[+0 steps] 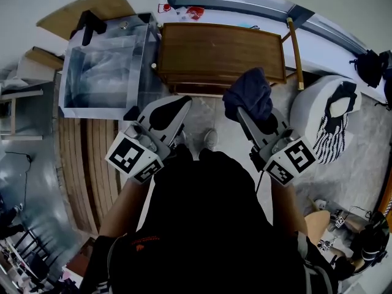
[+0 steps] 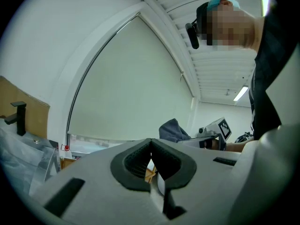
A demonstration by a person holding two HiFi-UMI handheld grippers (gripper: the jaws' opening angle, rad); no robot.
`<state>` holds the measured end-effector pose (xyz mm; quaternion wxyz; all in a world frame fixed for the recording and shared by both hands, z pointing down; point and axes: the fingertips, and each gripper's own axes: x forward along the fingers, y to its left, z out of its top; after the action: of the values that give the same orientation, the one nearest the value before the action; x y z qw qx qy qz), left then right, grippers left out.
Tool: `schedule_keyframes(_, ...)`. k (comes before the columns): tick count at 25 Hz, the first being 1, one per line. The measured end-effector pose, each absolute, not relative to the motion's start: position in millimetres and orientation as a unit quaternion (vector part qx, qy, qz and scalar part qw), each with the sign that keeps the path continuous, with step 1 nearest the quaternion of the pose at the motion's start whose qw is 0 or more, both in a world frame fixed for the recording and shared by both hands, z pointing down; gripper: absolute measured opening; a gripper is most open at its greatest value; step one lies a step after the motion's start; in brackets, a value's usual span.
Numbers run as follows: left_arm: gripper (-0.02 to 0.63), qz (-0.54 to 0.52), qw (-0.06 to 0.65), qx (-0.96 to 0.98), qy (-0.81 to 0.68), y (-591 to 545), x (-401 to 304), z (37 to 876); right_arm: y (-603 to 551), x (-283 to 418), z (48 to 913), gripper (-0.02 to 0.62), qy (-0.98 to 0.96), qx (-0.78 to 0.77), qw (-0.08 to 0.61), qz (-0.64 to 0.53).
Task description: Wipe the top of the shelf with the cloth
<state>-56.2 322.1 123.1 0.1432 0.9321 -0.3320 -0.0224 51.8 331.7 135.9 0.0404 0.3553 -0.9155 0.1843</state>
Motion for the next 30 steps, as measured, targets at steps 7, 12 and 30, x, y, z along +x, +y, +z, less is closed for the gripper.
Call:
schedule_keyframes(7,0.018,-0.027,0.154,0.924,-0.348,317,-43,124,325,66,139,0.052,-0.92,0.342,0.044,0.186)
schedule_keyframes(12,0.018,-0.026,0.154,0.923,-0.351,310,-40,129,318,67,143,0.052,-0.921,0.337,0.049,0.189)
schedule_keyframes(30,0.018,-0.03,0.162,0.916,-0.366,260,-57,139,267,63,151,0.052,-0.92,0.338,0.057,0.191)
